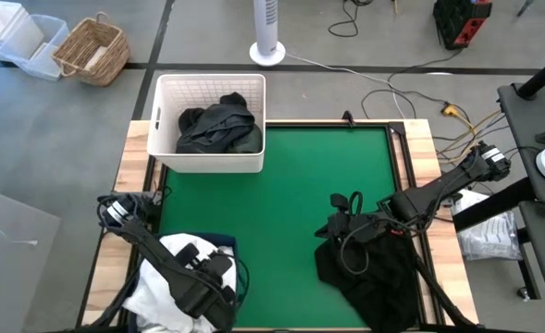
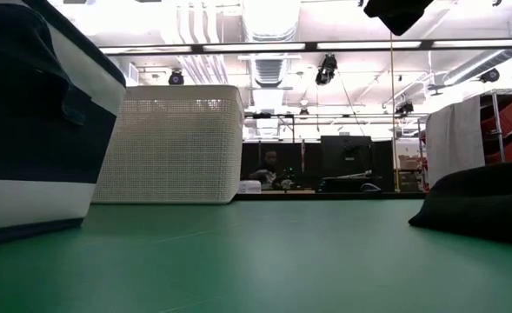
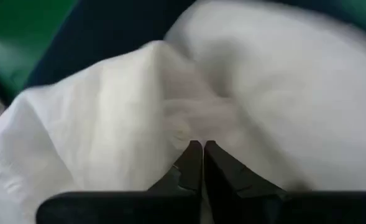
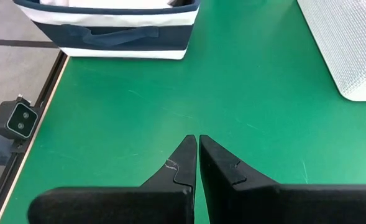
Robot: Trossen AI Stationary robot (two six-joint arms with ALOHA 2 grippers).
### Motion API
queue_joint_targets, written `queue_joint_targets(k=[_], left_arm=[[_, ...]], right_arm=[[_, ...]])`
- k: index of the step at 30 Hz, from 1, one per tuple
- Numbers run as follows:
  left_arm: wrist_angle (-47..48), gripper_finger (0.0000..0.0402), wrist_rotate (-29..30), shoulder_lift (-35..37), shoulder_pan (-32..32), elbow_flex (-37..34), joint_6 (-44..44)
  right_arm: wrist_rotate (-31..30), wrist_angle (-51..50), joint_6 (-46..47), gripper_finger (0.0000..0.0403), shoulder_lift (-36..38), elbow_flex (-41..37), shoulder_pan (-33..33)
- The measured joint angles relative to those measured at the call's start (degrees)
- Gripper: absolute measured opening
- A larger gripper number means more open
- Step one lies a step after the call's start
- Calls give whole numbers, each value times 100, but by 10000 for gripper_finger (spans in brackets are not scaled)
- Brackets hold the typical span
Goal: Sort clothes
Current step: Put the white shirt into the blue bin
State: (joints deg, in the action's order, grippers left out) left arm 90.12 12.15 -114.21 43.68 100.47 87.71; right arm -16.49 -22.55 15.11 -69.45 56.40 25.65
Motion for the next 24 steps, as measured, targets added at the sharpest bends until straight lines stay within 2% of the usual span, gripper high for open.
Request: queue_joint_targets(k=[9, 15, 19, 24], left_arm=[[-10, 0, 71, 26, 29, 777, -456], [-10, 0, -896, 26, 146, 1508, -906], [-12, 0, -1339, 26, 460, 2119, -1525], [-15, 0, -1113, 34, 1158, 2572, -1782]], right_arm=[[2, 70, 26, 11, 0, -22, 0], [1, 60, 55, 11, 1, -43, 0], [2, 60, 101, 11, 0, -56, 0], [2, 80, 151, 11, 0, -124, 0]])
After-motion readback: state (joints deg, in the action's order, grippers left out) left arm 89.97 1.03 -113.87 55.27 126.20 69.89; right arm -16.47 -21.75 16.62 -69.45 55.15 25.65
